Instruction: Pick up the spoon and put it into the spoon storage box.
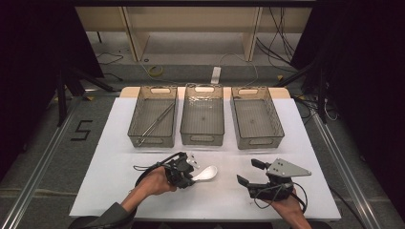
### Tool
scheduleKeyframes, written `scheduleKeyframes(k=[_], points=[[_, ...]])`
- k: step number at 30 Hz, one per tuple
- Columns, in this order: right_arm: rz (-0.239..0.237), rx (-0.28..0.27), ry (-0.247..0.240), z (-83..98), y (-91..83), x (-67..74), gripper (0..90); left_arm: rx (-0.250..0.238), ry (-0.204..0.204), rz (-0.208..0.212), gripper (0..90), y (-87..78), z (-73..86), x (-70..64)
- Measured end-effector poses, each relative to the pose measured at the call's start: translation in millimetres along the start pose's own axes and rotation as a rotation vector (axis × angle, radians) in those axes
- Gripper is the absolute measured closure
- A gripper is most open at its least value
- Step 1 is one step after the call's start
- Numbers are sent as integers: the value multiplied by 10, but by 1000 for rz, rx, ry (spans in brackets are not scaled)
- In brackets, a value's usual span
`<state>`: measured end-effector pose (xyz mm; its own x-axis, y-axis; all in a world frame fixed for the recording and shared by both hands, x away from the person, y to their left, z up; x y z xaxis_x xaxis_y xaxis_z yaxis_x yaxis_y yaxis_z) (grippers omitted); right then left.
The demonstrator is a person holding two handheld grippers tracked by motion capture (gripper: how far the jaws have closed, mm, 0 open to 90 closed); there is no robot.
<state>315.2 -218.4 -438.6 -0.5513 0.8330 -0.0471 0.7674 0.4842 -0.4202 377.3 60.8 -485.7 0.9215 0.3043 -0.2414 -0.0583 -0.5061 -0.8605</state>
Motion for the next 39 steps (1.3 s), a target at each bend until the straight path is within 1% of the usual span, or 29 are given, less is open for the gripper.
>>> scheduleKeyframes(k=[2, 4, 8, 11, 15, 17, 18, 19, 21, 24, 30, 31, 33, 35, 37, 39], points=[[1, -1, 1, -2, -2, 3, 249, 3, 1, -4, 759, 3, -4, -10], [1, 0, 1, -1, -3, 3, 249, 0, -7, -4, 760, -2, -4, -1], [0, -3, 2, -1, -8, -3, 249, -3, -6, -21, 760, -9, -1, 14], [0, -3, 1, -1, -7, -2, 249, -12, -14, -25, 761, -30, -3, 29], [1, -3, 2, -2, -9, -3, 249, -37, -22, -30, 761, -93, -10, 38], [1, -2, 0, -1, -9, -4, 249, -48, -30, -38, 761, -126, -16, 40], [1, -2, 1, -1, -9, -4, 249, -47, -27, -50, 761, -144, -17, 42], [0, -4, 2, -1, -8, -3, 249, -64, -33, -53, 761, -162, -17, 40], [-1, -4, 3, -1, -7, -2, 249, -84, -32, -51, 760, -216, -24, 45], [-1, -2, 5, 0, -8, -5, 249, -112, -29, -61, 760, -307, -38, 41], [0, 3, 5, 3, -5, -6, 249, -188, -37, -69, 760, -489, -93, 14], [2, 1, 5, 4, -3, -9, 249, -200, -42, -65, 759, -525, -101, 22], [4, 1, 7, 7, 0, -17, 250, -231, -54, -72, 759, -591, -120, 45], [5, 3, 11, 9, 3, -21, 249, -246, -58, -87, 759, -650, -140, 76], [6, 3, 11, 11, 5, -22, 249, -272, -69, -101, 759, -687, -163, 111], [7, 4, 11, 13, 6, -22, 249, -279, -73, -113, 759, -717, -174, 155]])
Point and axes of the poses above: each handheld gripper's, and its own axes: y roughly forward along the jaws, z roughly out of its underside, x roughly to its left, the point moved 2 cm from there along y, roughly forward along the jaws, and after that the axes turned 14 degrees about z, right-handed, at the moved point
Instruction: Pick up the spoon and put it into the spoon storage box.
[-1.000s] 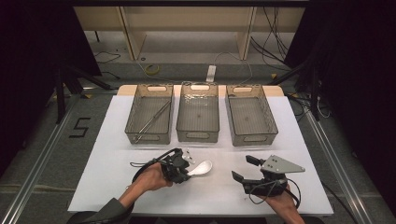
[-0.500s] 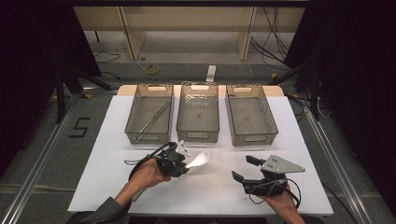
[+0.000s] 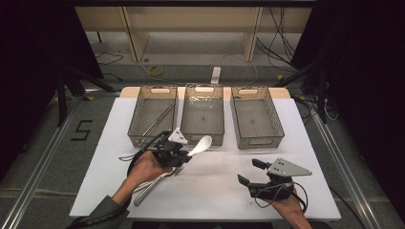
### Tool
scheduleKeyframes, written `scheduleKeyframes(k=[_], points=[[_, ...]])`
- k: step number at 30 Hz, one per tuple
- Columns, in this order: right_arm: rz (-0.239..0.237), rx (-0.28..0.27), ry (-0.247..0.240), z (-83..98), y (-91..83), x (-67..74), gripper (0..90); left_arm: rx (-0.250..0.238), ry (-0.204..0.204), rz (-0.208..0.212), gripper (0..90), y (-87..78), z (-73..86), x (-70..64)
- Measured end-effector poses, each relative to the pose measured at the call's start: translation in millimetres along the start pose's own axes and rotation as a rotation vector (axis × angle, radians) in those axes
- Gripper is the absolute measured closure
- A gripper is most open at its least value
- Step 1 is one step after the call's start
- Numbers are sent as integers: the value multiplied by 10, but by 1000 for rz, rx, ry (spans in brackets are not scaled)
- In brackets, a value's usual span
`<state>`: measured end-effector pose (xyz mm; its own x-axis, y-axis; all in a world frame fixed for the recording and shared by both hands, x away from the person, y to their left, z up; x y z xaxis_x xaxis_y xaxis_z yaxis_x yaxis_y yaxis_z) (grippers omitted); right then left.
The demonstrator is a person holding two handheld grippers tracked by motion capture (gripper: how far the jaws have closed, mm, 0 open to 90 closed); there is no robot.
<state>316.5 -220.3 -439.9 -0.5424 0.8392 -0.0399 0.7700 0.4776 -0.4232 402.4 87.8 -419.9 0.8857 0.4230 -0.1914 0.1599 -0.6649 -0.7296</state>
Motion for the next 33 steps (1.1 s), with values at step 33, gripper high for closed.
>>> scheduleKeyframes(k=[33], points=[[0, 0, 6, 3, 2, -13, 250, -97, -72, -86, 758, -26, -540, 591]])
Point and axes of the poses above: each handheld gripper's, and its own axes: y roughly forward along the jaws, z roughly out of its underside, x roughly to its left, the point moved 2 cm from there along y, roughly forward along the jaws, and after that the axes turned 14 degrees about z, right-handed, at the moved point
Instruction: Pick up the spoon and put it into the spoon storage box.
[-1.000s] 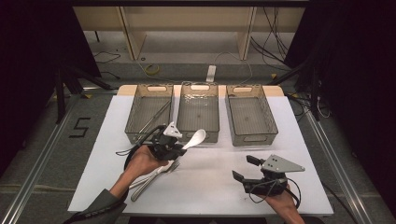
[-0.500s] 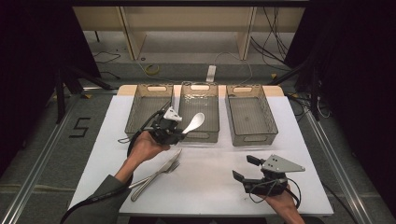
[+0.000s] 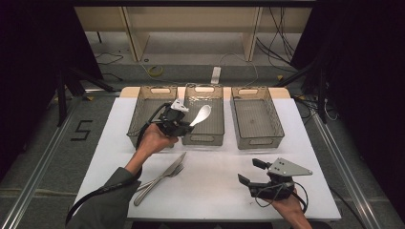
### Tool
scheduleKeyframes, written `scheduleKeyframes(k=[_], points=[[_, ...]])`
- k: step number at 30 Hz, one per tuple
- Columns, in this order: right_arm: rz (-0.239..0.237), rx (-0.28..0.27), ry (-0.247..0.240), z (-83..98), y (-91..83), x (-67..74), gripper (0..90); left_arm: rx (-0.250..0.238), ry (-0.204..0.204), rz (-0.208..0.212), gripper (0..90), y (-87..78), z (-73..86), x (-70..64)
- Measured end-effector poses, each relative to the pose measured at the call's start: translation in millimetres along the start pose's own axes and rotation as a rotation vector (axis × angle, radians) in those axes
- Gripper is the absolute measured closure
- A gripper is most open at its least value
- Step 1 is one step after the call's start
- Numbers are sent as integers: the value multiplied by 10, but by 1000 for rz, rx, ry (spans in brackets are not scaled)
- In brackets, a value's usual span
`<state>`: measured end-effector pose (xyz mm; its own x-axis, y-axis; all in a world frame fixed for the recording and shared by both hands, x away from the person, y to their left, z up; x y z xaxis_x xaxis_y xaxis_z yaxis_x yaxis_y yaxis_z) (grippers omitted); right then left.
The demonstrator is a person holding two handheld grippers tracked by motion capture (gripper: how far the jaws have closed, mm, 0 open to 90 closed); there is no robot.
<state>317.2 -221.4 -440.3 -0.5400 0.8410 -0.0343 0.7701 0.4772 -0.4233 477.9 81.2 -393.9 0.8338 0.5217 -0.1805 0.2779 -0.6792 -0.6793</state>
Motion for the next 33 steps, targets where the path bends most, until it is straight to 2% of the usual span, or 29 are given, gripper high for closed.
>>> scheduleKeyframes(k=[9, 14, 19, 23, 33], points=[[-1, 0, -3, 0, -9, -1, 250, -43, -58, 30, 758, 102, -144, 135], [-3, -3, -3, 3, -9, -4, 250, -32, -65, 16, 757, 191, -205, 175], [-4, -1, -4, 3, -9, -1, 250, -40, -90, 28, 758, 266, -244, 215], [-5, -3, -3, 0, -6, -4, 250, -35, -109, 28, 757, 335, -253, 251], [-7, -3, -6, 1, -6, 1, 251, -15, -158, -10, 756, 464, -173, 434]])
Point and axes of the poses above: each handheld gripper's, and its own axes: y roughly forward along the jaws, z roughly out of its underside, x roughly to its left, the point moved 2 cm from there along y, roughly forward along the jaws, and after that the axes turned 14 degrees about z, right-handed, at the moved point
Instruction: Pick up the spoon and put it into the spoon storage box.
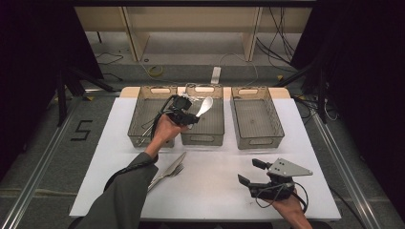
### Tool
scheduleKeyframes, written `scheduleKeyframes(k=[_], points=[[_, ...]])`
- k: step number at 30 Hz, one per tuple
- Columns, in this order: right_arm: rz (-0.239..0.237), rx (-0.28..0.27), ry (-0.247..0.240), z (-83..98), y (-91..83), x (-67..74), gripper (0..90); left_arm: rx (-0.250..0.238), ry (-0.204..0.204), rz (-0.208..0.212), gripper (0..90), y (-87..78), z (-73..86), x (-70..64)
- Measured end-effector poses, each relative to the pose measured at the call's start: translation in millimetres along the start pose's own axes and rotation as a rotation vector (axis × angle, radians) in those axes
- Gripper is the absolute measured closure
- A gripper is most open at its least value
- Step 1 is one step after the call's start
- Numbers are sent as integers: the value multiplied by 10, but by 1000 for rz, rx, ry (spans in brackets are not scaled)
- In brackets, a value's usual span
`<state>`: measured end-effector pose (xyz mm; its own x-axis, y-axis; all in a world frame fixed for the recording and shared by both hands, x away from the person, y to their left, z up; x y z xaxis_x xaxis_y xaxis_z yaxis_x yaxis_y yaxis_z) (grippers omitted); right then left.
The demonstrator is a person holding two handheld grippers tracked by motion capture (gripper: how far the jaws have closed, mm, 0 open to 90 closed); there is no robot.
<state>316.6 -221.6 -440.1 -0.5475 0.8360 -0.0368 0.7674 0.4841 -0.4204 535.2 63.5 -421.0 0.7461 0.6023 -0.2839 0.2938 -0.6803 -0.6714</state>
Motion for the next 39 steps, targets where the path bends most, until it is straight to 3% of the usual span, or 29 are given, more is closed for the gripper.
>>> scheduleKeyframes(k=[9, 12, 15, 22, 27, 33, 39], points=[[1, -1, 1, -2, -3, 3, 252, 2, -23, -4, 752, 22, -26, -5], [3, 3, -3, 3, -2, 1, 252, 7, -55, -4, 736, 35, -34, 12], [2, 0, -1, -1, -5, -1, 252, -22, -88, 29, 617, 9, -54, -2], [6, 3, -7, 4, -3, -1, 252, -28, -89, 41, 453, -133, -47, -97], [6, 2, -6, 4, -3, 0, 252, -23, -62, 36, 339, -299, 67, -188], [10, 10, -7, 9, 2, 2, 252, -43, -49, 38, 295, -473, 313, -274], [12, 5, -15, -1, -1, 11, 253, 23, -29, 15, 269, -536, 483, -294]])
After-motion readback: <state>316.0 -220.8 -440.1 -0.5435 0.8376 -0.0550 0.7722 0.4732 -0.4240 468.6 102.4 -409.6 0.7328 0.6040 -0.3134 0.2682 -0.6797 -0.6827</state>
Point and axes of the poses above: each handheld gripper's, and its own axes: y roughly forward along the jaws, z roughly out of its underside, x roughly to its left, the point moved 2 cm from there along y, roughly forward along the jaws, and after that the axes turned 14 degrees about z, right-handed, at the moved point
